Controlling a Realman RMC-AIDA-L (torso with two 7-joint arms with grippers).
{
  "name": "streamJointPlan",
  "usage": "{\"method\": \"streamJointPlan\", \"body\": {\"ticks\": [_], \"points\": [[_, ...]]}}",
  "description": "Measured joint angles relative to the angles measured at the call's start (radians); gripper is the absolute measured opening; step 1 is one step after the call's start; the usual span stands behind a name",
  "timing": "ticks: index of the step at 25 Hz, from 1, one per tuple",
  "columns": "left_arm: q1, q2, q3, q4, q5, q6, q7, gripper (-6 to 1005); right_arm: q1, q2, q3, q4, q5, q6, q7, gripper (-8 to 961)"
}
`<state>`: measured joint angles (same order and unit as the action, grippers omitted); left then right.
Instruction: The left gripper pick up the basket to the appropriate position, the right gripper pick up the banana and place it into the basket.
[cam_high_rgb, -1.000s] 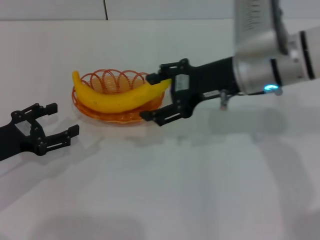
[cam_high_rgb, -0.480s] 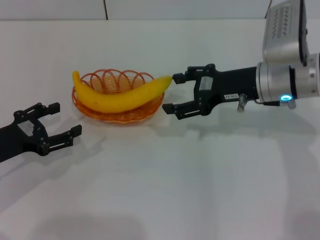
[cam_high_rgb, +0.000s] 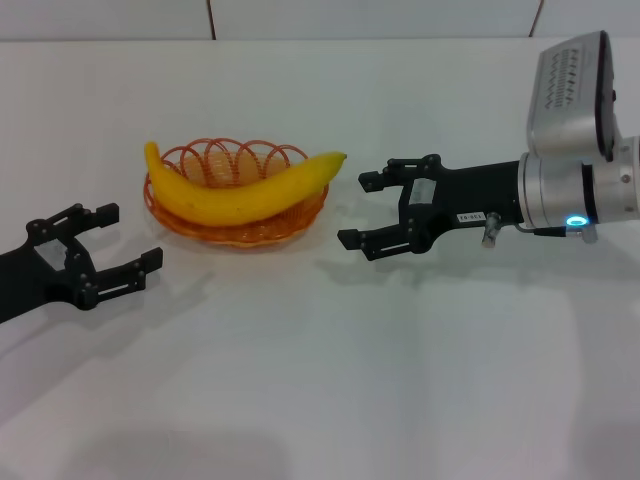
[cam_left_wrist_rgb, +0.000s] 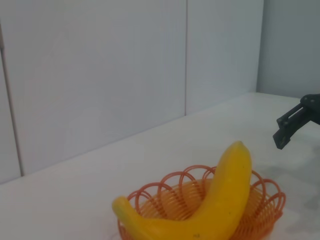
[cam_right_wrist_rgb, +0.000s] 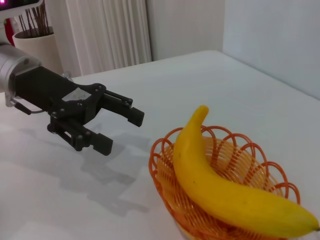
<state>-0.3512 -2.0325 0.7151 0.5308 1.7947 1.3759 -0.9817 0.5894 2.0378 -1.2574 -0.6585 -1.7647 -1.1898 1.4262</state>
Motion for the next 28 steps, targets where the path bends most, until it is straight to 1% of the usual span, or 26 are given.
{"method": "streamJointPlan", "body": {"ticks": [11, 28], "points": [[0.001, 0.000, 0.003, 0.000, 0.006, 0.000, 0.002, 865, -0.008, -0.004, 0.002, 0.032, -0.005, 0.003, -0.003, 884], [0.008, 0.002, 0.004, 0.000, 0.012, -0.008, 0.002, 865, -0.016, -0.005, 0.020, 0.031, -0.004, 0.012, -0.004, 884]]}}
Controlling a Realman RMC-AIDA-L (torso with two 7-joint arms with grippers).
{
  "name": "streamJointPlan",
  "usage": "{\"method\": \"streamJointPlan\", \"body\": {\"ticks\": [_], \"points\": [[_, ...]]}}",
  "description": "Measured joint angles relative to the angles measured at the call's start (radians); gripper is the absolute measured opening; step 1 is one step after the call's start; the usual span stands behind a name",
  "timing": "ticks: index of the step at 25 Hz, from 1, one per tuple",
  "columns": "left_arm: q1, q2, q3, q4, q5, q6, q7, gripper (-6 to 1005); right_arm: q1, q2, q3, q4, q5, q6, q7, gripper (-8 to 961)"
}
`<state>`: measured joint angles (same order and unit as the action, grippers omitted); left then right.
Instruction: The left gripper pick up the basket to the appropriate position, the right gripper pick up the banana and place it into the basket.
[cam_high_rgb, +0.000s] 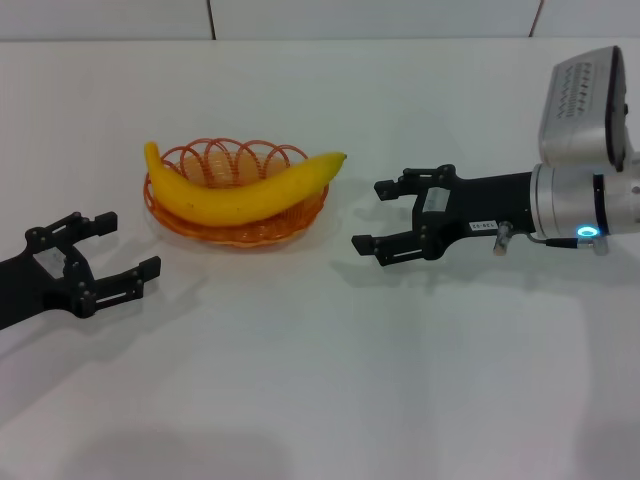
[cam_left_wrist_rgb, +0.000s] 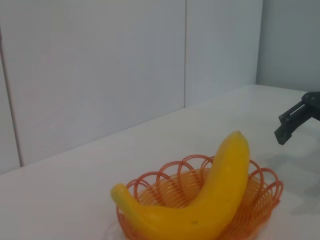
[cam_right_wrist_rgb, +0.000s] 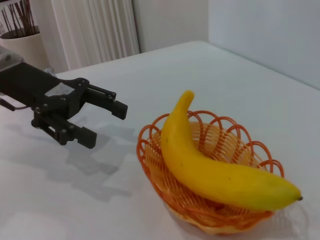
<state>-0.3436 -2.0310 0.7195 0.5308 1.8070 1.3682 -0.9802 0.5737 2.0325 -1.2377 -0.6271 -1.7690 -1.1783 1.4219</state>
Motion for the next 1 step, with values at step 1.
{"method": "streamJointPlan", "body": {"ticks": [1], "points": [[0.000, 0.000, 0.000, 0.000, 0.000, 0.000, 0.000, 865, 0.000, 0.000, 0.002, 0.000, 0.000, 0.000, 0.000, 884]]}}
